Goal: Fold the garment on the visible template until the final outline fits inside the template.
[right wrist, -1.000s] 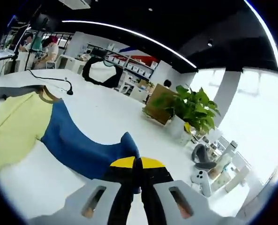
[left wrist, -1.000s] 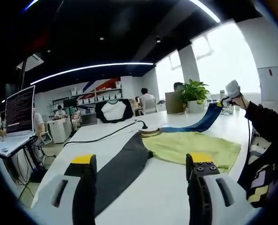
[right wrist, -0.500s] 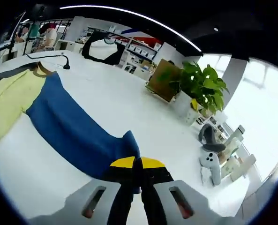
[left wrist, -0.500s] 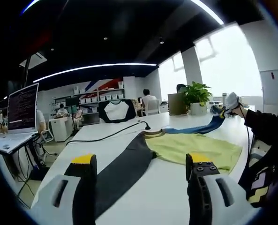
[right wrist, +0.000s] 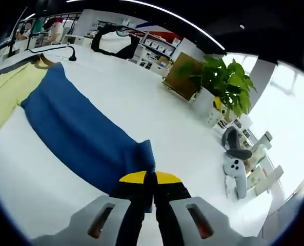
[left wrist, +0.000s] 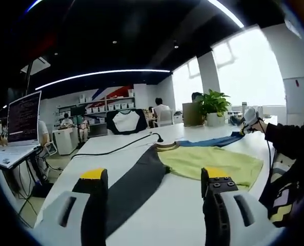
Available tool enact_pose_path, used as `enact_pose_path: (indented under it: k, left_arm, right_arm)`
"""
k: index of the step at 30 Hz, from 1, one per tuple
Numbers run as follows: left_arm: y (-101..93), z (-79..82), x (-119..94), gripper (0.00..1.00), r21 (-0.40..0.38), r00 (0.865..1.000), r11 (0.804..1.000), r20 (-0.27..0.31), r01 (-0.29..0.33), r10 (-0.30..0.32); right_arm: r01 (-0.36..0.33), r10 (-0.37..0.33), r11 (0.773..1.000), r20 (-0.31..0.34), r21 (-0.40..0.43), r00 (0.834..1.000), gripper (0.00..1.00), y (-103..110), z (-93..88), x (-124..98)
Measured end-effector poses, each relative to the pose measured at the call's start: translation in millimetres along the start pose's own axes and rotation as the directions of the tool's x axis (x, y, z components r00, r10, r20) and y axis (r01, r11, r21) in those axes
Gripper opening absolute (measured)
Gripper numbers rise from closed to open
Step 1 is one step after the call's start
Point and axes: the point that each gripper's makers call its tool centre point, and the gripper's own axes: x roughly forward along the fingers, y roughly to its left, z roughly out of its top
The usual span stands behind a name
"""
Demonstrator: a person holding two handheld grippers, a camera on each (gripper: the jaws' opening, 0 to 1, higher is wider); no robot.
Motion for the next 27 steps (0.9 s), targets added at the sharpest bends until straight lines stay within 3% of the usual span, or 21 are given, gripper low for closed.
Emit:
enact_pose_path:
  k: [6,14,18,24,27]
  left_arm:
    - [1.1,0.8,-1,0.78,0.002,1.000,1.000,0.002,-0.002,0.002]
    - [3.7,0.6,-2,0.79,0.007,1.000,1.000,-0.002,-0.012,0.012]
    - [2.6,-0.3,-1,0.80,0.014,1.000,1.000,-0.008,-0.002,0.002]
    - [3.2,1.3,-1,0.84,0.017,1.000,1.000,0.002,-0.008,0.008]
    - [9.0,3.2,-3,0.84,0.035,0.999,0.999,0.010,-0.039,0.038]
  right_arm:
    - [-0.012,0.013,1.000,-0.027,0.028,1.000,0.01,-9,-7.5,6]
    - [0.023,-0.021,0.999,-0.057,0.030,0.998,0.02,-27,-20.6,6]
    - [0.016,-0.016,1.000,-0.039,0.006,0.999,0.09,-31,-13.5,1]
    - [0.036,-0.036,0.999,0.009,0.034,0.999,0.13,-44,7.1,-12]
    - [-0.016,0.015,1.000,0.038,0.023,0.999,0.13,-36,17.8,-13]
